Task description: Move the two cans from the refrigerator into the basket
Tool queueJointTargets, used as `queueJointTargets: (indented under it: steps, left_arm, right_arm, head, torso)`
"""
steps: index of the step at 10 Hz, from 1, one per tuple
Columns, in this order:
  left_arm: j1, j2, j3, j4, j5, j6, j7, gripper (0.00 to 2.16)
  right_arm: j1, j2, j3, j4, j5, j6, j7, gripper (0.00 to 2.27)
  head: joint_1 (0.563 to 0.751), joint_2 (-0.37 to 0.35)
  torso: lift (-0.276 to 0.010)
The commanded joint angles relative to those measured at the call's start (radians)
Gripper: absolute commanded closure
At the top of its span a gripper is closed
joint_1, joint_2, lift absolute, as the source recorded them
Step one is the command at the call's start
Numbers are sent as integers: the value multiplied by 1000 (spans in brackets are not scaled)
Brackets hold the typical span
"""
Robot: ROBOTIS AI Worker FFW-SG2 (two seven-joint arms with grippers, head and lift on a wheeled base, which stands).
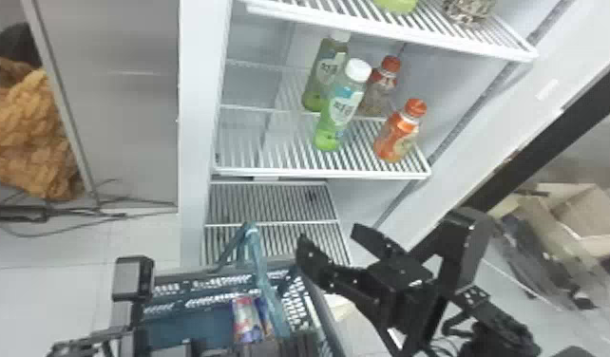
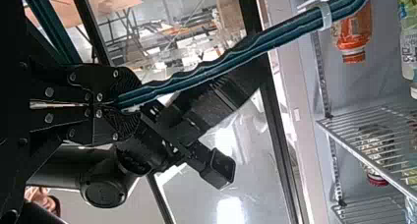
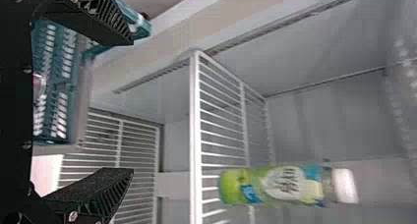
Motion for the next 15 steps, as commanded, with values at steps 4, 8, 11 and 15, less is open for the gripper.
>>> queueJointTargets:
  steps: [4,8,11,15]
  left_arm:
    - [-1,0,2,0,-2,-2,1,1190]
    - [-4,0,2,0,-4,-2,0,1190]
    - [-4,0,2,0,-8,-2,1,1190]
    - [-1,0,2,0,-10,0,1,1190]
  right_arm:
    - [25,-1,22,49,18,-331,-1,104]
    - [57,-3,70,125,27,-635,-3,104]
    - [106,-3,110,133,65,-738,-60,104]
    - [151,9,108,150,171,-731,-132,102]
  head:
    - [695,-350]
    - [695,-350]
    - [695,-350]
    - [695,-350]
  torso:
    - [-276]
    - [-276]
    - [-276]
    - [-276]
